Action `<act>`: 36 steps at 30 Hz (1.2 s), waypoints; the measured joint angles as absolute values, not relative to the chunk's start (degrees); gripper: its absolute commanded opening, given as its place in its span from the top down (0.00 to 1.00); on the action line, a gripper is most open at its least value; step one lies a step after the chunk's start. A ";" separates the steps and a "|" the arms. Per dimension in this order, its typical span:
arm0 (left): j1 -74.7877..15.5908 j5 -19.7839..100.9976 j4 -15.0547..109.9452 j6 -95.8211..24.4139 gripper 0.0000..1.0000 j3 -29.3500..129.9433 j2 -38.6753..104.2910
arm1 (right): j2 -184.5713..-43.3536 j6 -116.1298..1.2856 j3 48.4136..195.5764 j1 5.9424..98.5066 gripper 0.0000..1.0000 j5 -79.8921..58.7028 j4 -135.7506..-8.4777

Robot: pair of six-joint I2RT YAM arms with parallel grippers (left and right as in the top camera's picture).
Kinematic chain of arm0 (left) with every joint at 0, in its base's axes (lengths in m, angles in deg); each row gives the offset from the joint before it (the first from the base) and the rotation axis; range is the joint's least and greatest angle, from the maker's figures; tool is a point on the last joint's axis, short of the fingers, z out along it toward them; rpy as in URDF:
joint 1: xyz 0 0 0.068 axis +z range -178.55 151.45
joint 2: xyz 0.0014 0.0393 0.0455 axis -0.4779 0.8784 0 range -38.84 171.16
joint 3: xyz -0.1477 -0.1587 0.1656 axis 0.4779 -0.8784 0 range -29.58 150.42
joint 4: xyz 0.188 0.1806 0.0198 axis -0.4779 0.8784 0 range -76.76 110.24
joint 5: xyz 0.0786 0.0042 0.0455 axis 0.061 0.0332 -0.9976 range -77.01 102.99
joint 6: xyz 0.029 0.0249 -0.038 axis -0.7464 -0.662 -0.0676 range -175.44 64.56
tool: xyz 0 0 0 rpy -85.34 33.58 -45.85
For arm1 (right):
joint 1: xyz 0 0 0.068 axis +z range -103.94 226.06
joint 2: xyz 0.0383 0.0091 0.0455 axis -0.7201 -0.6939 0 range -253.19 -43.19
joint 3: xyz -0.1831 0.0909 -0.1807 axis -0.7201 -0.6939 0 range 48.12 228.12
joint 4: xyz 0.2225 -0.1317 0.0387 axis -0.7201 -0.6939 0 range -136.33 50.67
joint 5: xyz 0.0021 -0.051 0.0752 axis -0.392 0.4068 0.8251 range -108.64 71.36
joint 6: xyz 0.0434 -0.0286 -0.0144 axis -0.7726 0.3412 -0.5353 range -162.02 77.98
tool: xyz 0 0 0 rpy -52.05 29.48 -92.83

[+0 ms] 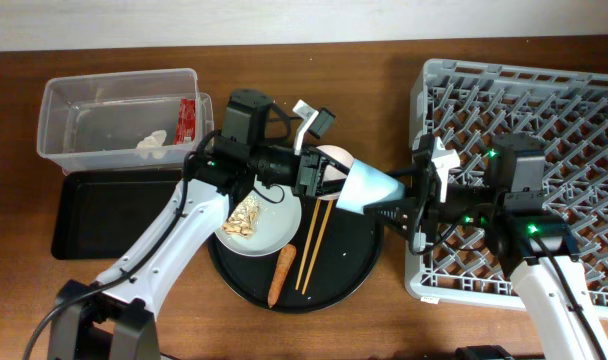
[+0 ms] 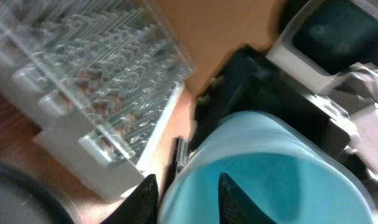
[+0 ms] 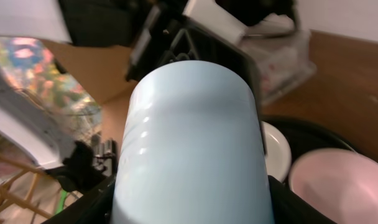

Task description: Sort waste into correct bins and load items into the dishwasher rack

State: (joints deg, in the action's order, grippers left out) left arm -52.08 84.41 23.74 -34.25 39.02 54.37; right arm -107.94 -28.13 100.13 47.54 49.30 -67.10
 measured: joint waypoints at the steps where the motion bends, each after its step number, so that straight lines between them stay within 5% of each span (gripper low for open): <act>1: -51.73 79.40 28.05 -35.67 0.69 39.22 54.37 | -107.94 -28.55 100.15 47.54 0.39 46.94 -67.54; 7: -45.35 42.38 53.36 -42.36 0.58 39.70 54.26 | -108.07 -36.02 100.59 47.03 0.40 21.24 -77.39; 13: -32.01 12.30 65.82 -42.64 0.57 39.63 43.79 | -108.12 -39.50 115.91 26.99 0.41 -1.19 -102.11; 19: -31.90 10.99 65.99 -42.64 0.57 39.63 42.89 | -114.74 -51.11 117.42 3.71 0.40 -16.75 -102.99; 23: -31.90 10.99 66.17 -42.64 0.57 39.63 42.87 | -125.82 -54.84 117.53 -3.43 0.36 -17.80 -100.74; 25: -31.90 10.99 66.21 -42.64 0.57 39.63 42.87 | -129.93 -55.91 117.53 -3.57 0.01 -17.71 -98.88; 33: -31.90 11.01 66.60 -42.64 0.57 39.63 42.87 | -130.65 -55.56 118.49 -3.78 0.01 -5.10 -96.69; 36: -31.90 11.01 66.95 -42.64 0.57 39.63 42.89 | -122.98 -54.86 122.38 -3.06 0.19 -2.82 -103.88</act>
